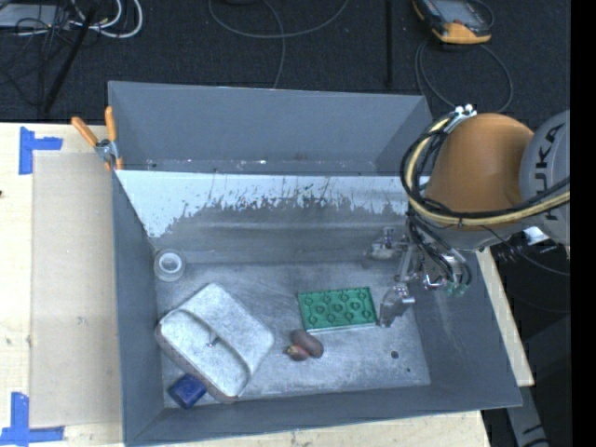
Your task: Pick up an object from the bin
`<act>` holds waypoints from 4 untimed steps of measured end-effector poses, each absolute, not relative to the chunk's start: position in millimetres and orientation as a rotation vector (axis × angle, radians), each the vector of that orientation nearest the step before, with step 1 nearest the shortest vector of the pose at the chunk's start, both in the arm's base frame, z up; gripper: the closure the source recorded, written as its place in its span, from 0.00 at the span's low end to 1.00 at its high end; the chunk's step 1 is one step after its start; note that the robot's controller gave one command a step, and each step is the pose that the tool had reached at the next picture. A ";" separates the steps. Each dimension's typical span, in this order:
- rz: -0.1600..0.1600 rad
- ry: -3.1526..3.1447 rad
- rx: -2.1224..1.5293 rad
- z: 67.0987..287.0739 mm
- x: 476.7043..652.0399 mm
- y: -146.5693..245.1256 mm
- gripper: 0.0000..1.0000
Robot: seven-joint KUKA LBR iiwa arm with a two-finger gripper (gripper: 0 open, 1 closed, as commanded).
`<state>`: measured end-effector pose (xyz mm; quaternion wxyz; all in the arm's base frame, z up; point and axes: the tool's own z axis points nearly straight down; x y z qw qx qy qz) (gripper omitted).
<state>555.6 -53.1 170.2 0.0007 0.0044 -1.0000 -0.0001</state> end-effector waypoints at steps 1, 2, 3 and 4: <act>0.001 -3.131 0.355 72.4 564.9 -12.9 0.00; 0.002 -3.125 0.352 74.0 564.0 -13.7 1.00; 0.000 -3.077 0.645 106.8 575.9 -4.6 1.00; 0.004 -2.993 0.983 262.0 590.5 -20.7 1.00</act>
Offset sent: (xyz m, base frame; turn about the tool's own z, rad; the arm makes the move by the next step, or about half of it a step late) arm 0.0059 0.0397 -0.1002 -0.2184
